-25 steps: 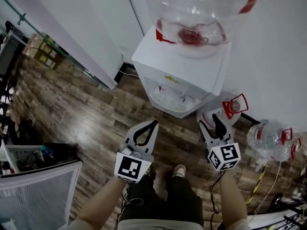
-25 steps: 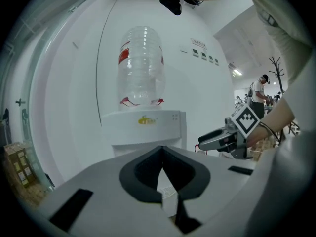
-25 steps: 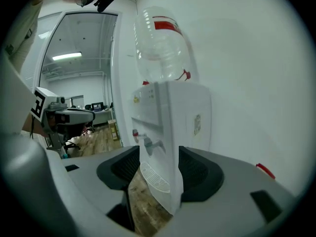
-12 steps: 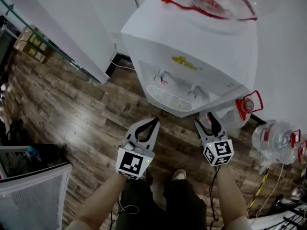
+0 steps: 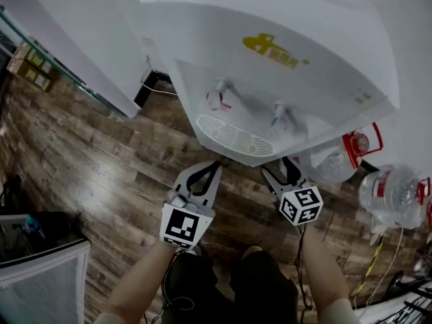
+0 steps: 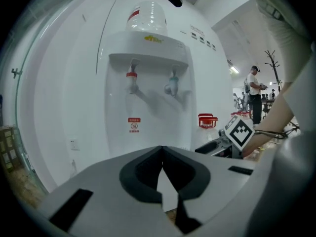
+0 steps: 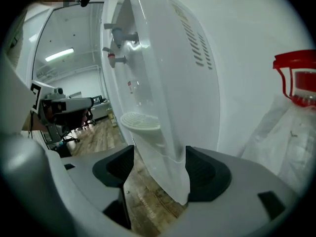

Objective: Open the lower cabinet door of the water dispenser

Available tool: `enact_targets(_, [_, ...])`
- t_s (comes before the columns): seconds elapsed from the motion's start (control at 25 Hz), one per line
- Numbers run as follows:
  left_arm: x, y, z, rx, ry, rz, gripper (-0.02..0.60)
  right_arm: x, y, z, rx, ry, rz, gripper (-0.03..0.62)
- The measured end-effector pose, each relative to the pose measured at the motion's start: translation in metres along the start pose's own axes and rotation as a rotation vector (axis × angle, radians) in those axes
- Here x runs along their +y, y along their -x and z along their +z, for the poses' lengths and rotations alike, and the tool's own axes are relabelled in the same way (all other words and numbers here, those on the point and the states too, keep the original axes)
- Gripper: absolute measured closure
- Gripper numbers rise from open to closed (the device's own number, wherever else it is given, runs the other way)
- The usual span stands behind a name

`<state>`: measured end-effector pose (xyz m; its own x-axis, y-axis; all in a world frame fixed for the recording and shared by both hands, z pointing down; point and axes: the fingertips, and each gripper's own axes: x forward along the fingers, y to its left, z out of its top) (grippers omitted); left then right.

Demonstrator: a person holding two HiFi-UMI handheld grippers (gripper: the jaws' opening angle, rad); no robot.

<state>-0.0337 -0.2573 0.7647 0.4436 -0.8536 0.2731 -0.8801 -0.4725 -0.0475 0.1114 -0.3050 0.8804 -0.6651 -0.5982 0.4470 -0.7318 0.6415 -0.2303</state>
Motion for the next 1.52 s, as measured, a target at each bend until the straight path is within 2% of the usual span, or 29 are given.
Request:
enact_targets(0.16, [0.001, -0.011, -0.022, -0.003, 0.005, -0.013, 0.575, -0.016, -0.019, -0.014, -0.001, -0.001, -0.051, 0.266])
enact_targets(0.32, [0.007, -0.017, -0.034, -0.006, -0.03, -0.022, 0.575, -0.025, -0.032, -0.018, -0.028, -0.044, -0.078, 0.266])
enact_targets(0.44, [0.015, -0.02, -0.043, 0.011, -0.047, -0.017, 0.575, -0.029, -0.037, -0.02, -0.022, -0.02, -0.119, 0.277])
enact_targets(0.48, [0.017, -0.02, -0.044, 0.014, -0.047, -0.014, 0.575, -0.03, -0.037, -0.021, -0.017, -0.006, -0.139, 0.311])
enact_targets(0.68, [0.017, -0.018, -0.046, 0.017, -0.035, -0.023, 0.575, -0.03, -0.038, -0.022, -0.003, 0.002, -0.189, 0.304])
enact_targets(1.04, [0.012, -0.014, -0.046, 0.043, 0.008, -0.032, 0.575, -0.013, -0.027, -0.035, 0.1, -0.015, -0.23, 0.318])
enact_targets(1.16, [0.012, -0.006, -0.044, 0.063, 0.027, -0.034, 0.575, 0.001, -0.016, -0.047, 0.203, 0.07, -0.207, 0.345])
enact_targets(1.28, [0.015, 0.007, -0.049, 0.098, 0.049, -0.027, 0.575, 0.019, -0.009, -0.058, 0.308, 0.146, -0.132, 0.391])
enact_targets(1.52, [0.023, 0.043, -0.061, 0.173, 0.097, 0.003, 0.575, 0.059, 0.001, -0.073, 0.398, 0.105, -0.06, 0.405])
